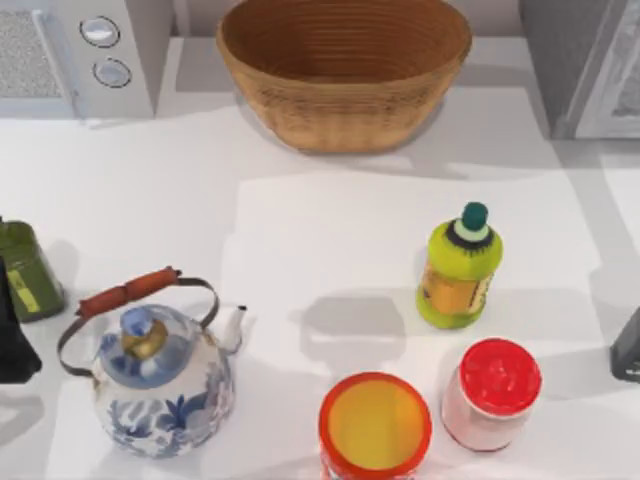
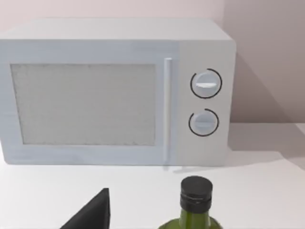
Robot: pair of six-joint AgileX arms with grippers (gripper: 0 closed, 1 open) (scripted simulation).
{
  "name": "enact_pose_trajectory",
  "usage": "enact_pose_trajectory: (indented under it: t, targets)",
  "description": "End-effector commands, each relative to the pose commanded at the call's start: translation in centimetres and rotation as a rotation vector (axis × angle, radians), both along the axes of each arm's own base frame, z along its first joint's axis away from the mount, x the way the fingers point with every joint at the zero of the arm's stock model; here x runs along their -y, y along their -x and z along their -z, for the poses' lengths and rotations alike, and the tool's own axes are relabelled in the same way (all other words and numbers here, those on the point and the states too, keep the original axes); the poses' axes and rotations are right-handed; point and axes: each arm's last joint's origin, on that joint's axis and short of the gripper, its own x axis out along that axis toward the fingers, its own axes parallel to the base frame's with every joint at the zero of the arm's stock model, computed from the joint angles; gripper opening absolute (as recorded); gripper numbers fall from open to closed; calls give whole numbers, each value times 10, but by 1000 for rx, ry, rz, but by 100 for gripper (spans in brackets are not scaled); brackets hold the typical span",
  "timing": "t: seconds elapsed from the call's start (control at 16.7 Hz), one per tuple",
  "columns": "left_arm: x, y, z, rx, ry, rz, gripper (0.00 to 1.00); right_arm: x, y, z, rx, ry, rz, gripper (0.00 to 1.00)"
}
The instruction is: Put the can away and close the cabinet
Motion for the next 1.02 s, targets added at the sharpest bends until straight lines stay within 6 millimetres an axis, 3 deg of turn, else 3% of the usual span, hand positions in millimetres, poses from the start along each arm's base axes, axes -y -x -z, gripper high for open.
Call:
enact_pose_trajectory:
  t: [0.36,0.54,0.78,1.02]
  targets:
    - [0,0,0,0,0,0,100,-1,2,-1,3,1,-4,100]
    - [0,0,0,0,0,0,100,0,18,-11,29,11,-21,100]
    - [0,0,0,0,0,0,100,6,68,-33,104,40,-55,100]
    - [0,0,0,0,0,0,100,17,151,-37,192,76,-83,100]
